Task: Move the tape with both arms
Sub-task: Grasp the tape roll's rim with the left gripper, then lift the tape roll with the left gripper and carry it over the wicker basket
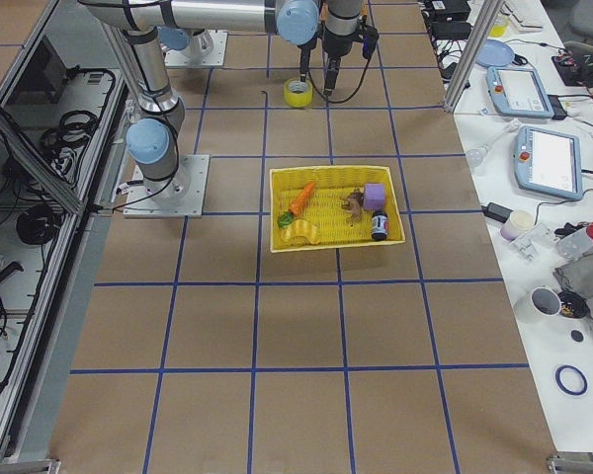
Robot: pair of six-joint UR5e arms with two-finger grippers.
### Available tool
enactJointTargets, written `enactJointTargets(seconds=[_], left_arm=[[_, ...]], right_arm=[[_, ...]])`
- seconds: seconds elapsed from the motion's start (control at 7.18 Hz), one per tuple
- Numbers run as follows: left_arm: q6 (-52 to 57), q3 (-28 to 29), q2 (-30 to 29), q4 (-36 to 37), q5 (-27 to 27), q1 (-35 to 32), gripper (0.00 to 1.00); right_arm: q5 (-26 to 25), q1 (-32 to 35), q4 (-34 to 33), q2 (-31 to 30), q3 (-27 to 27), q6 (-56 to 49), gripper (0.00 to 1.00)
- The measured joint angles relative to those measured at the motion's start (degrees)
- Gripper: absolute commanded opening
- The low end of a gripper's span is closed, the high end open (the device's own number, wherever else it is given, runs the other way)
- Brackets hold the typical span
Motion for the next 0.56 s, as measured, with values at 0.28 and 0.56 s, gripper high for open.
enactJointTargets(seconds=[0.28, 0.56], left_arm=[[-0.21, -0.02, -1.81, 0.01, -0.05, -0.1, 0.03], [-0.09, 0.02, -1.6, -0.25, 0.06, -0.21, 0.0]], right_arm=[[-0.49, 0.0, 1.12, -0.2, -0.13, -0.83, 1.0], [-0.96, 0.0, 2.0, -0.27, -0.24, -0.94, 1.0]])
